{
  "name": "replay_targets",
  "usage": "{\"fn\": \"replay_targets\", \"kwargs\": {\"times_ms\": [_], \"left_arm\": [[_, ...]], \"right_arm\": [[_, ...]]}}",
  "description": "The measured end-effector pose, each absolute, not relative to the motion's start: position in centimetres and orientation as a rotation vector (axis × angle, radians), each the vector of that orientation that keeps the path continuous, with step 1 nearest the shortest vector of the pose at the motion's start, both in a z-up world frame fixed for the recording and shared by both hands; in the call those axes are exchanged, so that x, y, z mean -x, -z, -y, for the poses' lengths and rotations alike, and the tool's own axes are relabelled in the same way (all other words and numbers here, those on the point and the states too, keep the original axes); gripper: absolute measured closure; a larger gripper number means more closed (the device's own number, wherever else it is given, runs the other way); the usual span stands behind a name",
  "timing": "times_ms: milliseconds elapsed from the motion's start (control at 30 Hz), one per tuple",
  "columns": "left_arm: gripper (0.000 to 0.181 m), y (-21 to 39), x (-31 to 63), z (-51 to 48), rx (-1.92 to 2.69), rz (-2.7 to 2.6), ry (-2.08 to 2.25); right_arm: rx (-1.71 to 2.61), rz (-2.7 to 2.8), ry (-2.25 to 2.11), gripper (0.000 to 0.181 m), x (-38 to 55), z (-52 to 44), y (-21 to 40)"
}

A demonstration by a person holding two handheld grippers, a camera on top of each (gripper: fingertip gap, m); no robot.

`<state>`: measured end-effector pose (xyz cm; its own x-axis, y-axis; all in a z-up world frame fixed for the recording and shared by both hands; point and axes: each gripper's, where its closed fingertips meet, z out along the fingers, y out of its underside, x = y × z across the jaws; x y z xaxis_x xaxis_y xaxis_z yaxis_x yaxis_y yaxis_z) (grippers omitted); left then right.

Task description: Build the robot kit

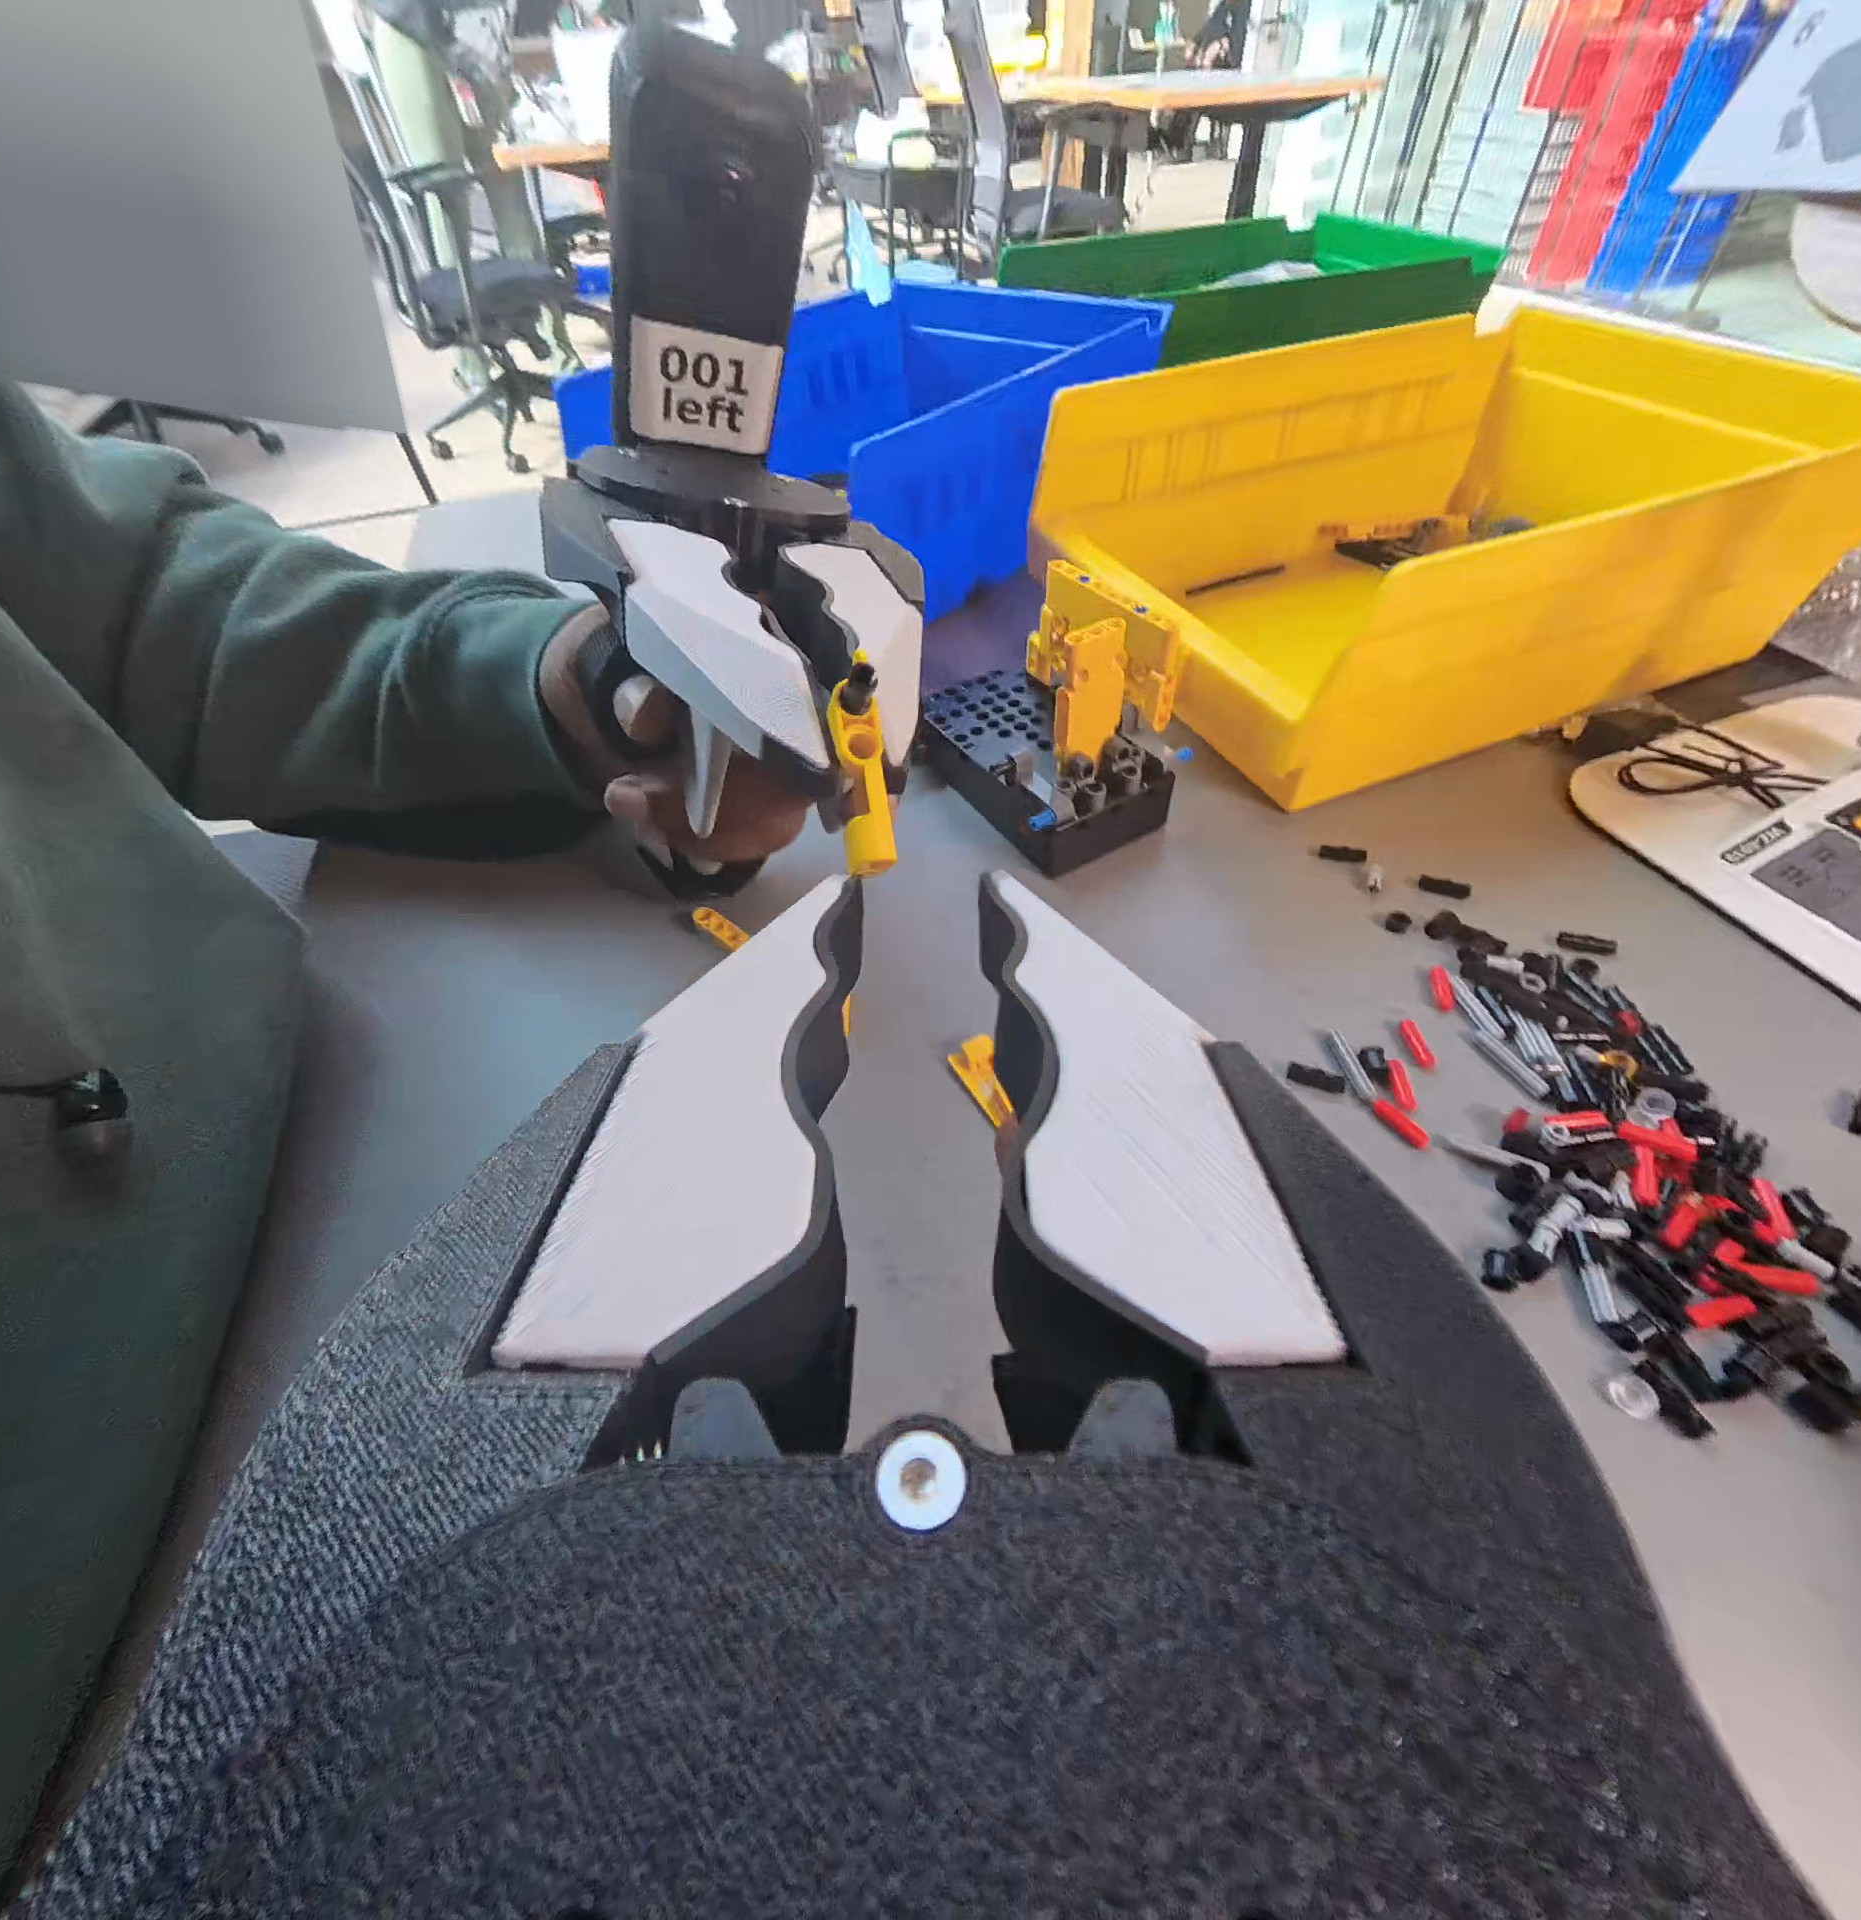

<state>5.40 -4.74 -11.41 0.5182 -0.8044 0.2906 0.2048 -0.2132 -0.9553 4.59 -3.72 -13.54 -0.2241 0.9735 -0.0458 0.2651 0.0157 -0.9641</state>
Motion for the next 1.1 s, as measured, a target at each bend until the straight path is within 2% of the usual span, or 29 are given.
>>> {"fn": "replay_targets", "kwargs": {"times_ms": [67,100,167,300,333,400,500,633,733,900,1100], "left_arm": [[0.175,10.7,-5.2,5.1,1.461,-0.555,0.991],[0.175,10.4,-5.2,5.4,1.432,-0.574,0.989],[0.175,9.9,-5.4,6.0,1.388,-0.623,0.967],[0.175,10.2,-6.4,6.7,1.344,-0.722,0.887],[0.175,10.2,-6.5,6.8,1.336,-0.74,0.866],[0.175,10.4,-6.7,6.9,1.324,-0.772,0.815],[0.175,10.6,-6.8,7.0,1.304,-0.813,0.768],[0.174,13.1,-7.0,6.4,1.426,-0.902,0.653],[0.166,16.0,-6.7,5.7,1.588,-0.976,0.541],[0.173,21.6,-5.6,5.1,1.884,-1.119,0.358],[0.173,23.7,-4.5,4.5,2.048,-1.092,0.311]], "right_arm": [[1.227,1.608,-1.297,0.179,-4.8,4.7,12.6],[1.187,1.619,-1.302,0.181,-4.9,5.0,12.1],[1.134,1.655,-1.284,0.179,-5.2,5.5,11.5],[1.092,1.699,-1.272,0.16,-5.8,5.9,11.2],[1.083,1.694,-1.287,0.16,-5.9,6.0,11.1],[1.051,1.701,-1.294,0.174,-6.1,6.5,10.9],[0.987,1.728,-1.218,0.174,-6.3,6.7,10.9],[0.94,1.842,-1.043,0.174,-6.7,6.1,13.1],[1.018,1.915,-1.008,0.174,-7.0,5.5,15.8],[1.19,2.041,-0.907,0.174,-6.9,4.2,20.9],[1.277,2.159,-0.805,0.174,-5.6,3.3,23.6]]}}
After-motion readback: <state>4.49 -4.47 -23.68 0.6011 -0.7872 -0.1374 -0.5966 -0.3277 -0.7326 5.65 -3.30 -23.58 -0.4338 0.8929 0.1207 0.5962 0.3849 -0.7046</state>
